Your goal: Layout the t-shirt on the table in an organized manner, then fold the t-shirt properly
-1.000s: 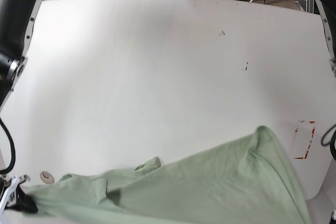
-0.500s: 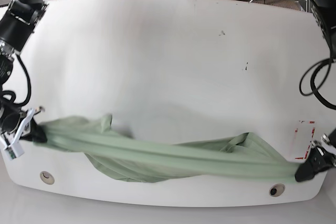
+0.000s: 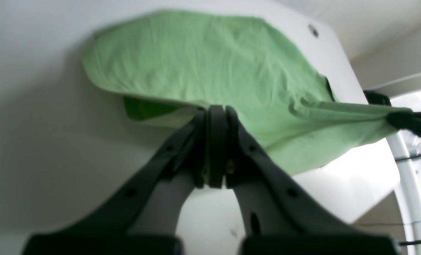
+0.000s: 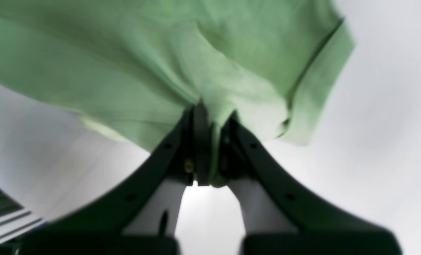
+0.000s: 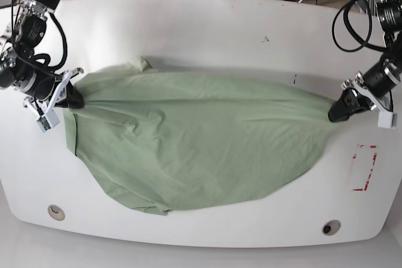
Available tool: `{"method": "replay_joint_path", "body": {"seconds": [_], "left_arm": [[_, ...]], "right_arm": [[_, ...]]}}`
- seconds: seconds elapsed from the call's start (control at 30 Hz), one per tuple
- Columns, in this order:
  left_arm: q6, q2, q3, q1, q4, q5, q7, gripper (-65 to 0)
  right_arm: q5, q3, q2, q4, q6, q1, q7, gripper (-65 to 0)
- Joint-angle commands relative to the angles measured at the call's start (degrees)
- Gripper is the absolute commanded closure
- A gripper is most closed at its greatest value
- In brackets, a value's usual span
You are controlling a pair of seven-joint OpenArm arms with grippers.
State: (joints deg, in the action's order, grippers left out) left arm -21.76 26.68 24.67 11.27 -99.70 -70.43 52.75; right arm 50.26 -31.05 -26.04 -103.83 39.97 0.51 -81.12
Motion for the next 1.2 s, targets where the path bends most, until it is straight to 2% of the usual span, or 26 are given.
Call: {"method": "replay_joint_path", "body": {"seconds": [0.0, 0.4, 0.57, 0.63, 0.8, 0.87, 1.0, 1.17], "left_arm": [[-0.4, 1.1, 1.8, 3.5, -1.5, -1.3, -1.7, 0.0], [-0.4, 1.5, 7.7, 19.4, -1.2, -0.6, -1.7, 0.0], [-0.6, 1.6, 9.7, 22.9, -1.3, 3.9, -1.7, 0.0], [-2.1, 1.4, 10.2, 23.8, -1.3, 6.3, -1.7, 0.0], [-7.0, 1.0, 11.4, 25.0, -1.3, 11.4, -1.7, 0.0], [-8.0, 0.9, 11.6, 24.9, -1.4, 12.6, -1.7, 0.0], [-8.4, -0.1, 11.7, 24.1, -1.7, 13.1, -1.7, 0.0], [-8.4, 0.2, 11.4, 18.7, -1.6, 12.1, -1.7, 0.0]], "right_arm": [[0.6, -1.7, -0.9, -1.1, 0.0, -2.8, 1.1, 0.0], [0.5, -2.0, 2.8, -3.9, 0.0, -14.5, 1.1, 0.0], [0.4, -2.0, 4.9, -6.0, 0.0, -19.1, 1.1, 0.0], [0.3, -2.0, 6.0, -6.3, 0.0, -20.8, 1.1, 0.0], [0.3, -2.0, 7.8, -6.5, 0.0, -23.5, 1.1, 0.0], [0.3, -2.0, 8.1, -6.5, 0.0, -23.7, 1.1, 0.0], [0.3, -2.7, 8.0, -6.5, 0.0, -23.3, 1.1, 0.0], [0.3, -4.7, 8.0, -6.4, 0.0, -20.3, 1.1, 0.0]]}}
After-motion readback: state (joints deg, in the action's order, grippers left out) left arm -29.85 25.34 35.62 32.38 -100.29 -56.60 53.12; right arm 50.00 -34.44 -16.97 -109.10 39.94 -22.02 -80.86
